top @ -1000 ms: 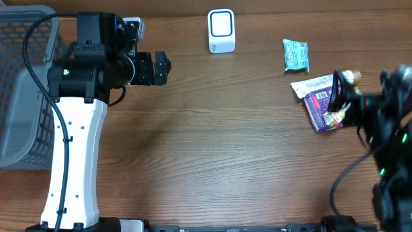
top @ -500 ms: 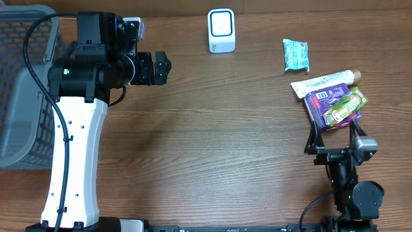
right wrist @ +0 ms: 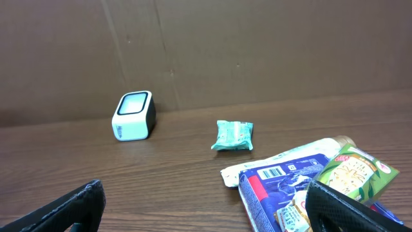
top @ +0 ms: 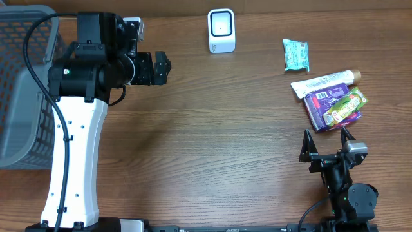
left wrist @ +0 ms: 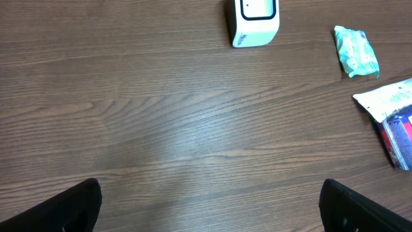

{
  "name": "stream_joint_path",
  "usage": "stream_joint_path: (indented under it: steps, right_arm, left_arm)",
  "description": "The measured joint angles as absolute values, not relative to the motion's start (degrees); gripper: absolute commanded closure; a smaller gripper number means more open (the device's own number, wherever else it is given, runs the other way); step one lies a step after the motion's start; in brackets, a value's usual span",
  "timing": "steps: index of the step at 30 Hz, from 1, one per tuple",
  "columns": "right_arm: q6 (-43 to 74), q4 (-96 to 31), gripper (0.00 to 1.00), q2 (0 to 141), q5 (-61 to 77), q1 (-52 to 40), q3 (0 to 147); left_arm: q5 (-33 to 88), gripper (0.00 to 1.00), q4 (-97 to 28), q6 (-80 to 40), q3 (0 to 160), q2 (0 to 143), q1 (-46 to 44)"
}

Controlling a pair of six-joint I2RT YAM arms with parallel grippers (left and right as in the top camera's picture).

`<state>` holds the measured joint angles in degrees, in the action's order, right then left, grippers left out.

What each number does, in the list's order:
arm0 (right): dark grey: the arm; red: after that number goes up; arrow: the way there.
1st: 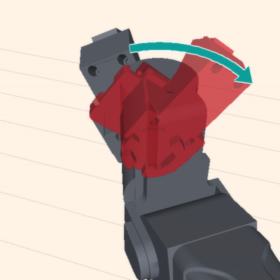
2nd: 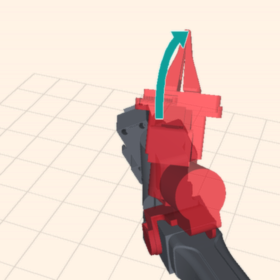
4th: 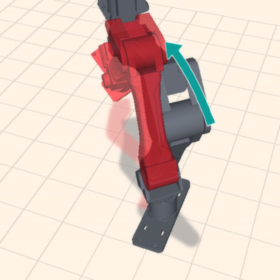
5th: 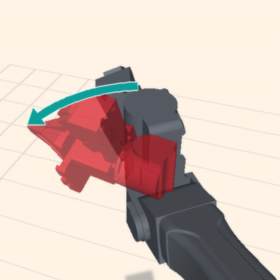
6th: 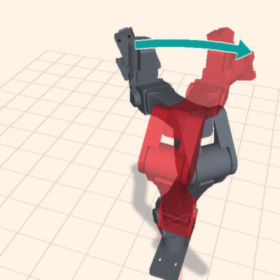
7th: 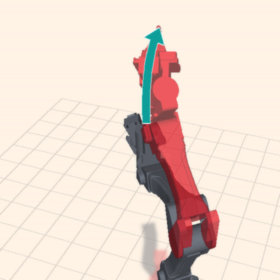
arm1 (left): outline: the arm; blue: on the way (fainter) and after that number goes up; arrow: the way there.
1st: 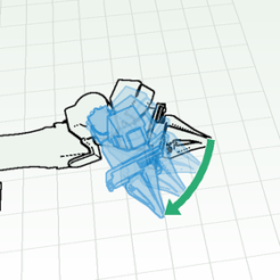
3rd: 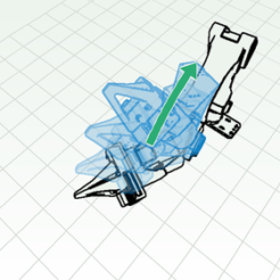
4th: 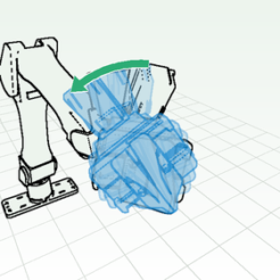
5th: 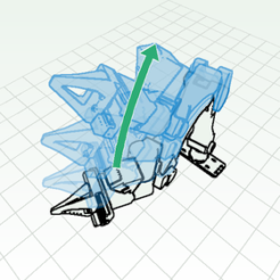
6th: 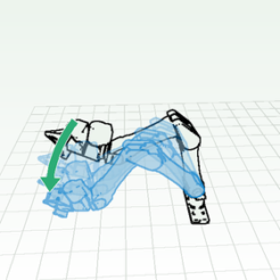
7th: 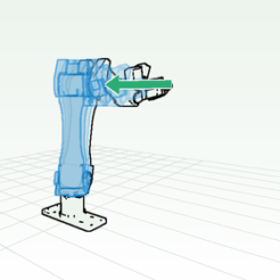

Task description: Scan the item barcode

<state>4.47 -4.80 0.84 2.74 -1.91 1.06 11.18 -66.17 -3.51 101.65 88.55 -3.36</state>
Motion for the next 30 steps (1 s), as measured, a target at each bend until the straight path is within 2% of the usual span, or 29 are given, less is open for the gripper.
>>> stream_joint_path:
  steps: [30]
  right_arm:
    - [4.47, -4.78, 0.0, 0.84, 2.74, -1.93, 1.06]
  left_arm:
    - [10.83, 0.0, -65.14, -3.53, 101.14, 87.85, -3.42]
